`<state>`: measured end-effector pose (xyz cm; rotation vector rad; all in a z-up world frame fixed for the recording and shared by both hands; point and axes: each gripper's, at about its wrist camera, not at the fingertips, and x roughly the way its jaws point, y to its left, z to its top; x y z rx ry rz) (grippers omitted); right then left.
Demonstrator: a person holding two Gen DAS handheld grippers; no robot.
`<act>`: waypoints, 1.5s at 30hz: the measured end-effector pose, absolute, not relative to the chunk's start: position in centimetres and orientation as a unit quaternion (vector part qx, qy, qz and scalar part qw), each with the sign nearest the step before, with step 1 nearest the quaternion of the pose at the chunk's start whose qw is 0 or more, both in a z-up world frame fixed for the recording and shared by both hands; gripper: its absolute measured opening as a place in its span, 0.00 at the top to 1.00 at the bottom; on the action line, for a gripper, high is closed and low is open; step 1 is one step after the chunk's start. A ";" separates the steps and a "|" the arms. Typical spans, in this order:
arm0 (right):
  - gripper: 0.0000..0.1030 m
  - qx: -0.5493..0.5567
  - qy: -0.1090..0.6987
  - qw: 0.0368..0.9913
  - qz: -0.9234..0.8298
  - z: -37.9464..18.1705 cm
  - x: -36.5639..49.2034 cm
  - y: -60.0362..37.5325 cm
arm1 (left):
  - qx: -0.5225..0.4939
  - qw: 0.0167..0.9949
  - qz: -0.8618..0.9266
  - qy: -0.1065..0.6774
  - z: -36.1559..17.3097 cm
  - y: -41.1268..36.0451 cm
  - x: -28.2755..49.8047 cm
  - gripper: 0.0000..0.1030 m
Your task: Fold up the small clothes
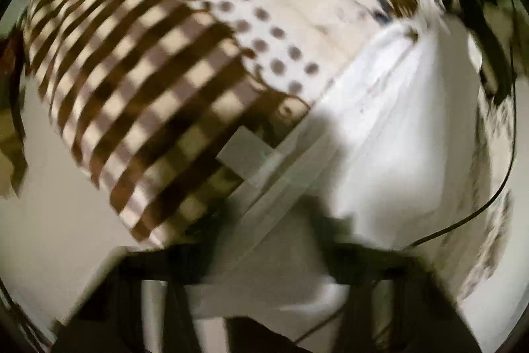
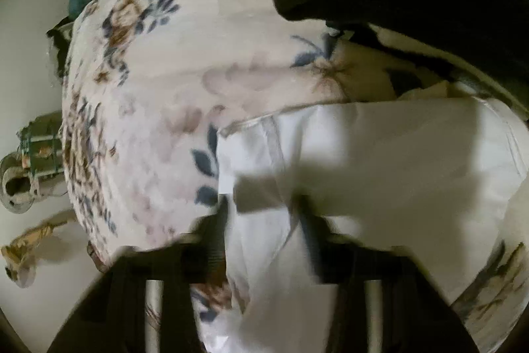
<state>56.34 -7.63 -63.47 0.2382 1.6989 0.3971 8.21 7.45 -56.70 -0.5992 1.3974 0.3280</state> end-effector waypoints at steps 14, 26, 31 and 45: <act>0.97 0.062 0.696 0.693 0.176 -58.3 55.5 -5.0 | -0.309 0.740 0.177 0.571 -52.1 8.5 5.3 0.98; 0.41 0.103 0.744 0.628 0.203 -62.2 55.0 -5.2 | -0.359 0.688 0.157 0.611 -56.3 11.4 4.7 0.76; 0.31 0.124 0.721 0.644 0.222 -59.0 50.8 -12.0 | -0.366 0.696 0.143 0.601 -54.6 10.8 4.3 0.65; 0.14 0.205 0.710 0.647 0.189 -60.8 43.6 -28.8 | -0.358 0.765 0.009 0.535 -46.1 8.1 25.2 0.36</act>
